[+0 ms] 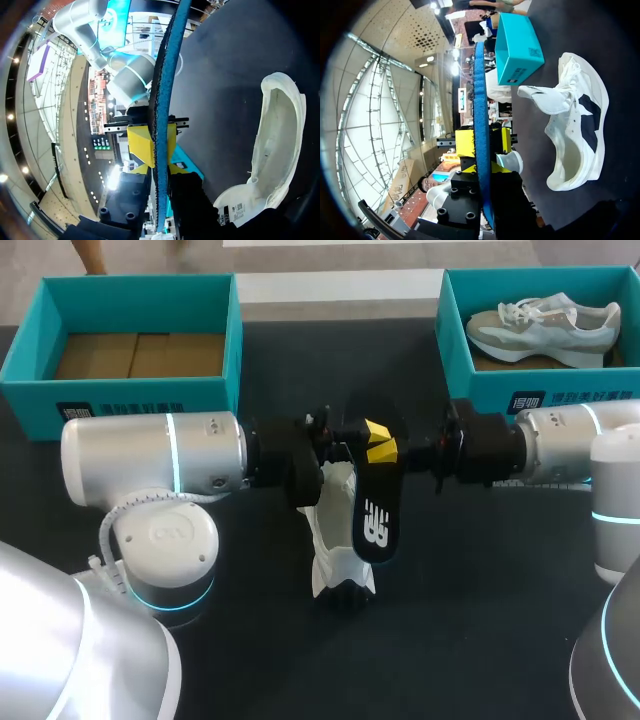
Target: Take the shoe out of the shoebox, open the shoe tongue, remove and reinsert the insole, then place the shoe into the shoebox
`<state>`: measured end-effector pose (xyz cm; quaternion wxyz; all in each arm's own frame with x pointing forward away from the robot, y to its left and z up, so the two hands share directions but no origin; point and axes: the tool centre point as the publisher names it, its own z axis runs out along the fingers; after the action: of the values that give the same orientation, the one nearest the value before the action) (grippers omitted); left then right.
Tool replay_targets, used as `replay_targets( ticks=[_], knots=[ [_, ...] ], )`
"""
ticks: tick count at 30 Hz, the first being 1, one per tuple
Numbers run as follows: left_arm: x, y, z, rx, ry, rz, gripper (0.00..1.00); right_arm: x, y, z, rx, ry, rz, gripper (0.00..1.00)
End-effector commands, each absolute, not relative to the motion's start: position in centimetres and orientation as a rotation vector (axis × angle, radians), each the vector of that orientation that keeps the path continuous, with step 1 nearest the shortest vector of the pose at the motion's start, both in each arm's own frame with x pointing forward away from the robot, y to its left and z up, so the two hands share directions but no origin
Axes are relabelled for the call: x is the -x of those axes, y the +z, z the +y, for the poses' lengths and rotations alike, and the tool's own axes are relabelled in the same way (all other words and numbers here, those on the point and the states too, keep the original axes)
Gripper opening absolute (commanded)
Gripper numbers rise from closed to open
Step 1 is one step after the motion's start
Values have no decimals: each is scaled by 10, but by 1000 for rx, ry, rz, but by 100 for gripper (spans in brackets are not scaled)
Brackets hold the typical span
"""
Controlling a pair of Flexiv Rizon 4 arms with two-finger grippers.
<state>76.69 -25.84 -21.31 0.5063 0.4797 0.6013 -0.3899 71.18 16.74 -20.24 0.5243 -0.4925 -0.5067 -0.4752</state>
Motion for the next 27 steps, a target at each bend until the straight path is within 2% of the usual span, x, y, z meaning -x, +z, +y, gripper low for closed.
replay_targets(
  ticks=[1, 5, 8, 9, 11, 12, 27],
  knots=[
    [-767, -215, -264, -1150, -937, 1448, 13, -709, -203, 167, 1183, -1137, -1210, 0],
    [-767, -216, -264, -1142, -937, 1451, 0, -709, -203, 168, 1178, -1133, -1208, 0],
    [-767, -217, -264, -1134, -936, 1451, 0, -708, -204, 168, 1173, -1131, -1208, 0],
    [-767, -217, -264, -1131, -937, 1452, 0, -707, -205, 167, 1179, -1136, -1204, 6],
    [-767, -217, -263, -1124, -942, 1454, 0, -704, -205, 165, 1187, -1137, -1200, 81],
    [-767, -217, -262, -1123, -942, 1454, 0, -703, -205, 163, 1204, -1143, -1193, 100],
    [-742, -208, -230, -1077, -1032, 1495, 0, -688, -201, 123, 1274, -1218, -1224, 100]
  ],
)
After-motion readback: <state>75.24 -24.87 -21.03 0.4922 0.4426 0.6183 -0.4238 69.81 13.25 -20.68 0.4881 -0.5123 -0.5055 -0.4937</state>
